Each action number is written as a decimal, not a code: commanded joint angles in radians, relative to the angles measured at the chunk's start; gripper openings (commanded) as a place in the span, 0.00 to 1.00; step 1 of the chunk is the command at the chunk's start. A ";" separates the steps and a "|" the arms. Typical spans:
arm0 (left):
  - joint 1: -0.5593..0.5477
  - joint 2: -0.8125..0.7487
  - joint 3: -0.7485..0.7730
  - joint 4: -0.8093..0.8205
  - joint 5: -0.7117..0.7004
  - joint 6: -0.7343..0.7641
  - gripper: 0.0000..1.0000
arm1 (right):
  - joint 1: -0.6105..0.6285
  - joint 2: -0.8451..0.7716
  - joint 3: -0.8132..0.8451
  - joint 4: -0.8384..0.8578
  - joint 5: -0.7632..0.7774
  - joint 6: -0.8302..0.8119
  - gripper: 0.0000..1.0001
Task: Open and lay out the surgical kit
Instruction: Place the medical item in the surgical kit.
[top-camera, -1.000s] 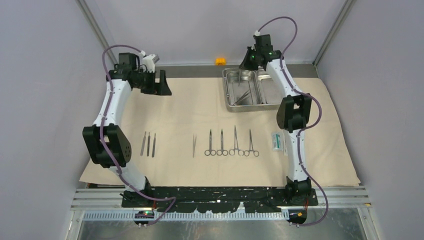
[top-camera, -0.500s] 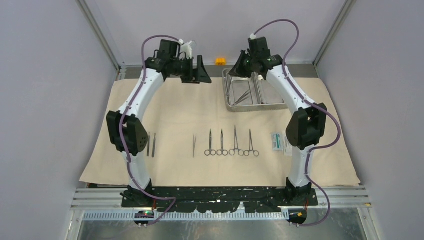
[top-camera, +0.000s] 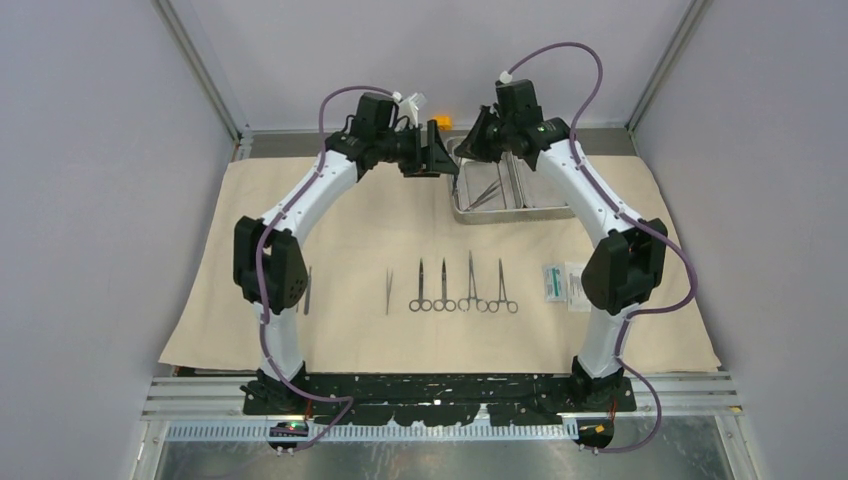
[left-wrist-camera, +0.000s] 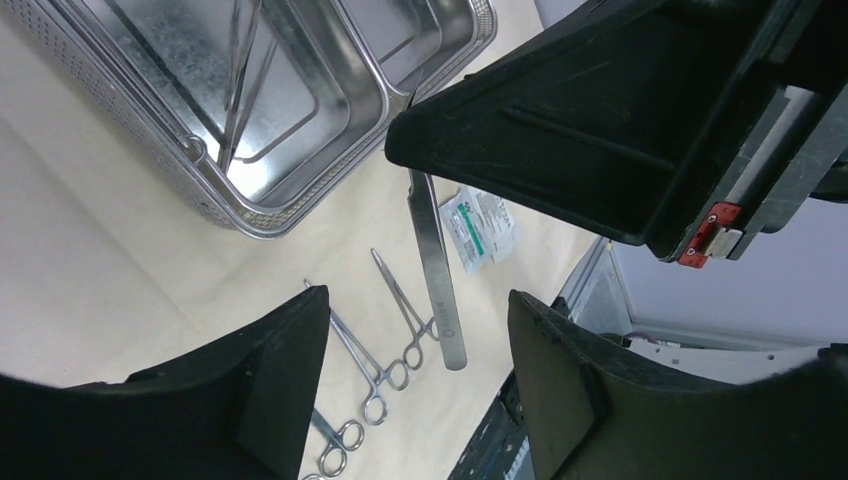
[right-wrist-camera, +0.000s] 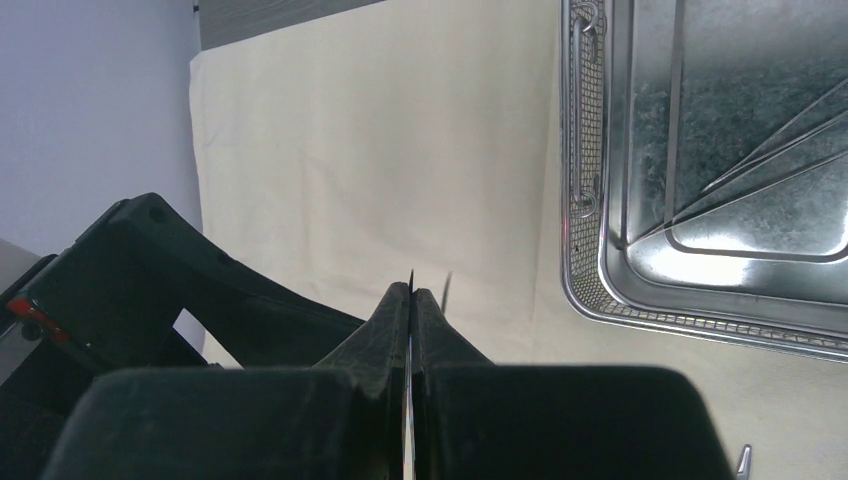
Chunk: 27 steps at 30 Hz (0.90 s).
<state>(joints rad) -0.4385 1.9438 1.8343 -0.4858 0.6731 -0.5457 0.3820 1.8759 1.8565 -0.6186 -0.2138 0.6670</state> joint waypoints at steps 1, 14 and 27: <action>-0.003 -0.005 -0.019 0.136 0.011 -0.059 0.65 | 0.000 -0.058 -0.010 0.048 -0.001 0.025 0.01; -0.022 0.049 0.009 0.151 0.040 -0.089 0.46 | 0.000 -0.067 -0.038 0.070 -0.009 0.034 0.01; -0.040 0.092 0.037 0.147 0.063 -0.105 0.22 | 0.000 -0.076 -0.052 0.078 -0.007 0.032 0.00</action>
<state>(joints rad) -0.4736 2.0384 1.8286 -0.3794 0.7052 -0.6445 0.3801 1.8740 1.8004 -0.5907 -0.2195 0.6895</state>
